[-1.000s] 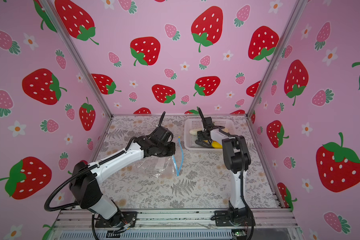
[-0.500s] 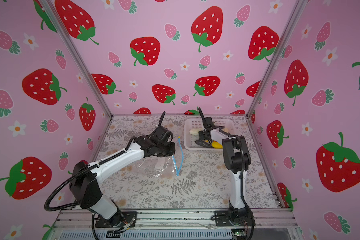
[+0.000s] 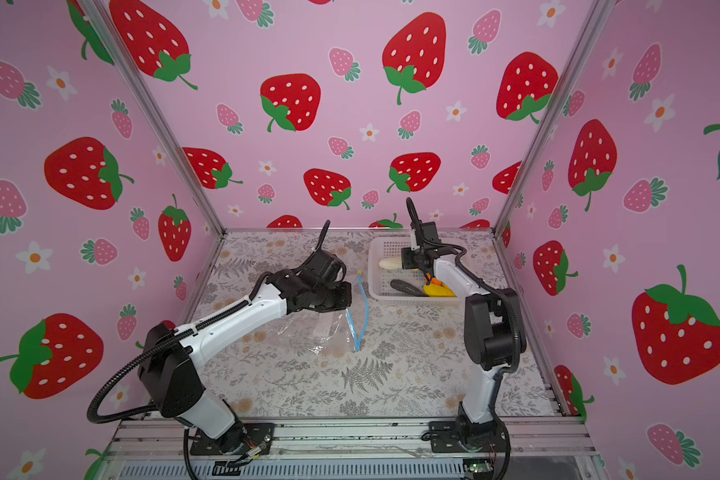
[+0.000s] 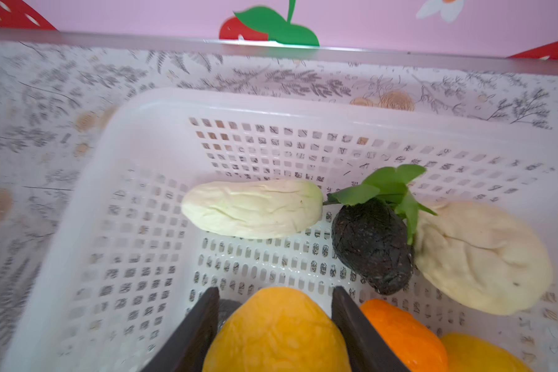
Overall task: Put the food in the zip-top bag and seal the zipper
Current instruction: 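Grasp the yellow lemon with the right gripper and lift it, then carry the lemon to the open bag and release it inside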
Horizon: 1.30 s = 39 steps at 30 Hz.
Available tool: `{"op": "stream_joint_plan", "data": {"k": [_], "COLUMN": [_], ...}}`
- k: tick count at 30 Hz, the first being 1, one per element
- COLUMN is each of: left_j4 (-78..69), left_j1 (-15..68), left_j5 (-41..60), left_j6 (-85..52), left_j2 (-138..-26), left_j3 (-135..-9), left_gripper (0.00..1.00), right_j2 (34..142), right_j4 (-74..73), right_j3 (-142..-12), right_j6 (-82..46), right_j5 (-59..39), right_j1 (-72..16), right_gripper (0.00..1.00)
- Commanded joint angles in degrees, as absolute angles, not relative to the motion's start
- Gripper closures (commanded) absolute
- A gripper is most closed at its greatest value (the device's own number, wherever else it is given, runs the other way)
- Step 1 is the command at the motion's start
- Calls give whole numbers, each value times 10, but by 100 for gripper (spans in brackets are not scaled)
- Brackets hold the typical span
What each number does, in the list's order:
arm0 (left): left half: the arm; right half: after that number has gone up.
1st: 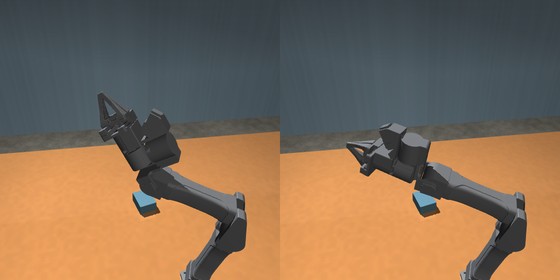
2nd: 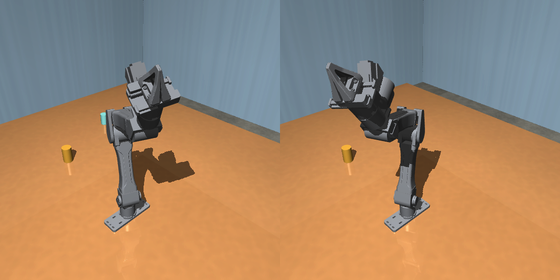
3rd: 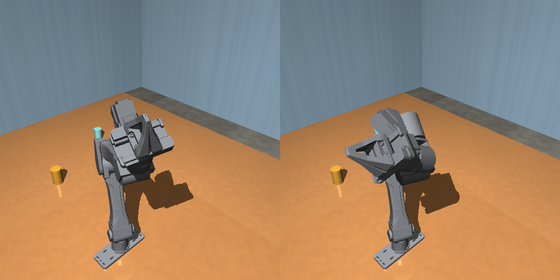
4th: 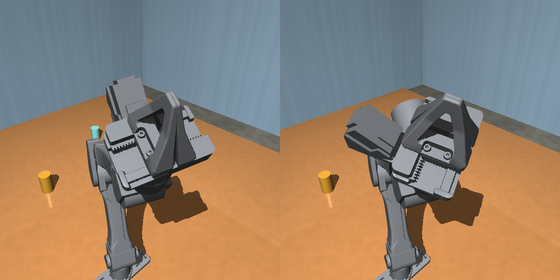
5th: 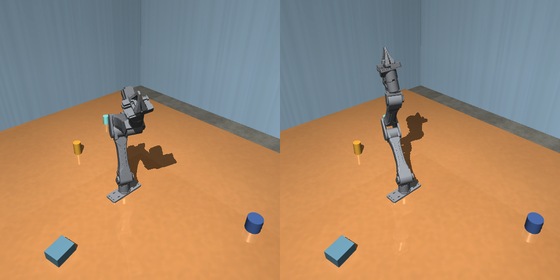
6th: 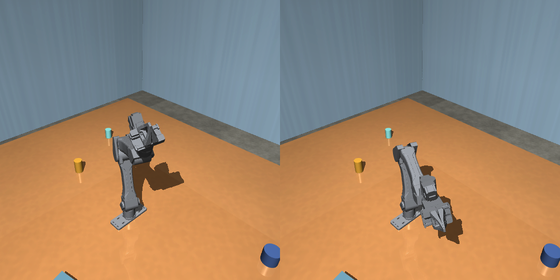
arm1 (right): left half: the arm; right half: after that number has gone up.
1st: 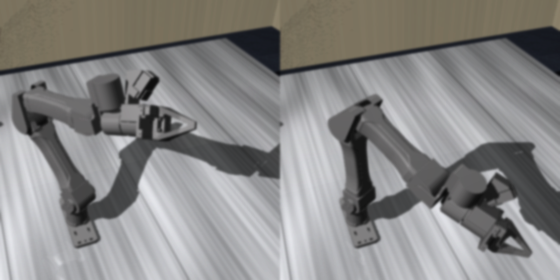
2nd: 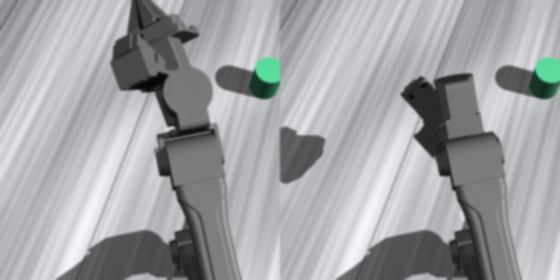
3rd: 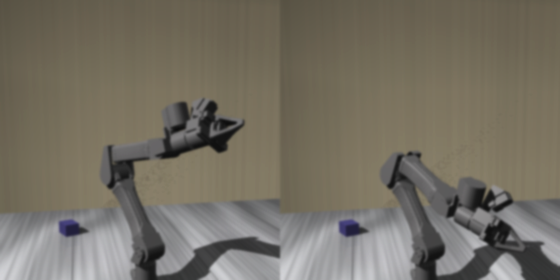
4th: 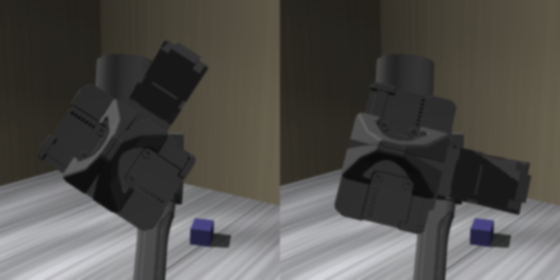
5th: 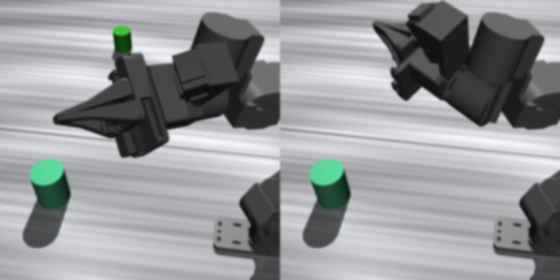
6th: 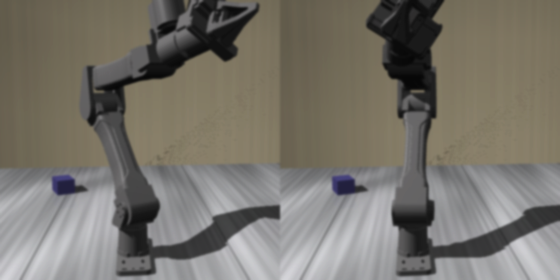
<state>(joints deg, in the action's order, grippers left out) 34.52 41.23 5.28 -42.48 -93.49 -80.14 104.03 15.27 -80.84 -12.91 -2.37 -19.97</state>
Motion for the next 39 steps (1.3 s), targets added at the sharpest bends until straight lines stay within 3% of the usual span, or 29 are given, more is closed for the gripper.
{"op": "stream_joint_plan", "data": {"k": [1,9,17,26,39], "left_j4": [353,347,347,337,313], "left_j1": [410,409,408,408,408], "left_j5": [62,73,68,71,94], "left_j6": [-438,-449,-456,-471,-487], "left_j2": [-946,-947,-937,-920,-881], "left_j3": [-830,-835,-835,-828,-789], "left_gripper": [100,100,100,100,100], "right_j2": [966,805,703,746,812], "right_j4": [121,-5,-117,-220,-213], "right_j3": [-737,-565,-449,-401,-396], "right_j6": [-150,-201,-234,-263,-247], "right_j5": [-96,-269,-317,-330,-297], "right_j1": [-197,-230,-304,-371,-379], "right_gripper": [44,47,48,51,51]}}
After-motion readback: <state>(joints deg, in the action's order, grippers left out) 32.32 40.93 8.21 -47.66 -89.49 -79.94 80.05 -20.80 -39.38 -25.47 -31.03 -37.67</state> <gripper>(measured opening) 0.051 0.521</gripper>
